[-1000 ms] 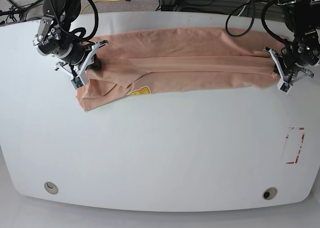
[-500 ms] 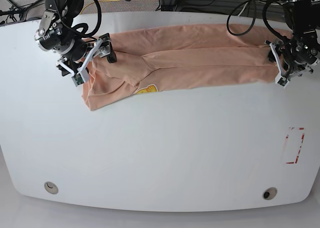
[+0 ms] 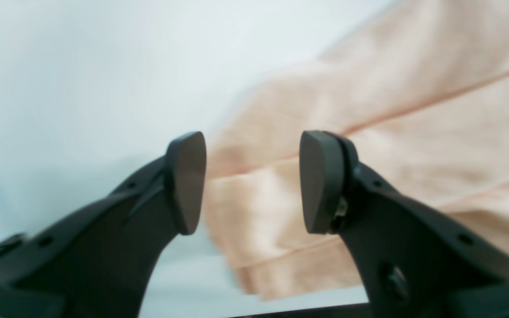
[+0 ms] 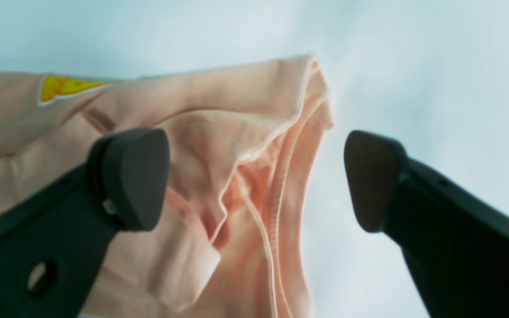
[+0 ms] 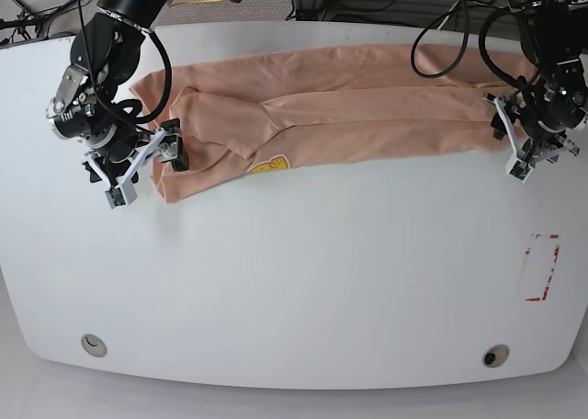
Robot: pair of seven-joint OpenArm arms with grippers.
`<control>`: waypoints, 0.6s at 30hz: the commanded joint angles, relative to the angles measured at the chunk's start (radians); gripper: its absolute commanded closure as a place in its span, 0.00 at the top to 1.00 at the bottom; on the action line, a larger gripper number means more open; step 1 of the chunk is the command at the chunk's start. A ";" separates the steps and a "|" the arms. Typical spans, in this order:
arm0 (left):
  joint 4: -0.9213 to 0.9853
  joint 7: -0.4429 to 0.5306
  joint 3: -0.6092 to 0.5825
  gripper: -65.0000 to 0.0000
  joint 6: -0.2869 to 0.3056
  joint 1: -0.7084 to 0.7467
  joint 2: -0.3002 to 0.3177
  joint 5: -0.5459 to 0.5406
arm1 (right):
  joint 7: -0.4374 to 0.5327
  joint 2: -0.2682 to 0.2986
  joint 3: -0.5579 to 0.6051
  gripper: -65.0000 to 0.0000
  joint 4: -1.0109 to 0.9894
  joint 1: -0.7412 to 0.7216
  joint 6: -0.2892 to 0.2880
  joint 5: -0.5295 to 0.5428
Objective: Fold the T-shirt properly
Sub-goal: 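Lay the folded hem down and adjust both grippers along the fold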
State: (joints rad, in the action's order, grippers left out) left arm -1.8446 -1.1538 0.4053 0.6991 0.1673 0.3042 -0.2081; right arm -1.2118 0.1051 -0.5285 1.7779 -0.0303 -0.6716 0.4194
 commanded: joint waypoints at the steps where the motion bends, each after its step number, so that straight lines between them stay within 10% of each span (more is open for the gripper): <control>1: -0.014 0.010 0.007 0.49 -0.001 -0.008 -0.006 0.000 | 0.019 0.011 -0.005 0.92 -0.071 -0.052 0.023 0.017; 18: 0.135 0.016 0.011 0.49 -0.001 0.058 -0.029 0.002 | 0.069 0.000 -0.005 0.37 -0.240 -0.101 0.138 0.023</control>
State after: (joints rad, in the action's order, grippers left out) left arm -1.7267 -1.1358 0.4095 0.6998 0.2306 0.2607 -0.2054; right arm -1.1694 0.0940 -0.5312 1.5211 -0.1085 -0.5308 0.4229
